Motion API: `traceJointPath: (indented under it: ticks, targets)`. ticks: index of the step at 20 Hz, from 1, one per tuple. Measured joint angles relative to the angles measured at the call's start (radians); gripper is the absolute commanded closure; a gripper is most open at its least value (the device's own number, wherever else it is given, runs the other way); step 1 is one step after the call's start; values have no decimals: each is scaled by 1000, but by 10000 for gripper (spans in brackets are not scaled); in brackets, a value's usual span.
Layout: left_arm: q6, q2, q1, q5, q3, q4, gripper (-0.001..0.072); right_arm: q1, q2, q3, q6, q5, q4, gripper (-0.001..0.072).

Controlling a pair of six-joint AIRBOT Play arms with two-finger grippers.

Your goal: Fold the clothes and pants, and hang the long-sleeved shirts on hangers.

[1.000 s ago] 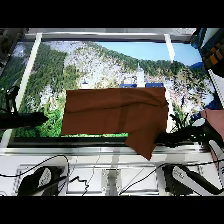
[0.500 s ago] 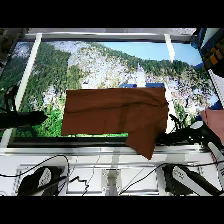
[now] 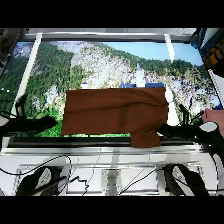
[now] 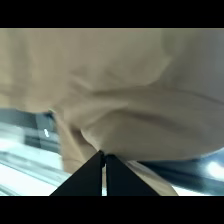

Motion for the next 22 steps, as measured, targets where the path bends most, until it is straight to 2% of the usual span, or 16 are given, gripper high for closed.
traceJointPath:
  ticks: [8,13,15,16,18,19,20,22]
  targets:
    - [99,-223,0,126,-56,-100,135,0,51,0,2,18,37,689]
    - [143,-318,0,134,-58,-98,145,0,54,0,2,21,55,689]
    - [161,-340,-9,137,-59,-93,335,0,54,0,2,21,66,689]
    - [173,-347,-19,135,-60,-90,371,0,54,0,2,22,72,689]
    - [188,-356,-46,111,-61,-88,375,0,54,0,2,22,89,689]
    - [192,-358,-61,103,-61,-90,513,0,54,0,2,22,97,689]
    - [197,-360,-78,102,-62,-92,686,0,54,0,2,23,110,689]
    - [220,-363,-102,97,-62,-125,695,0,54,5,3,24,138,689]
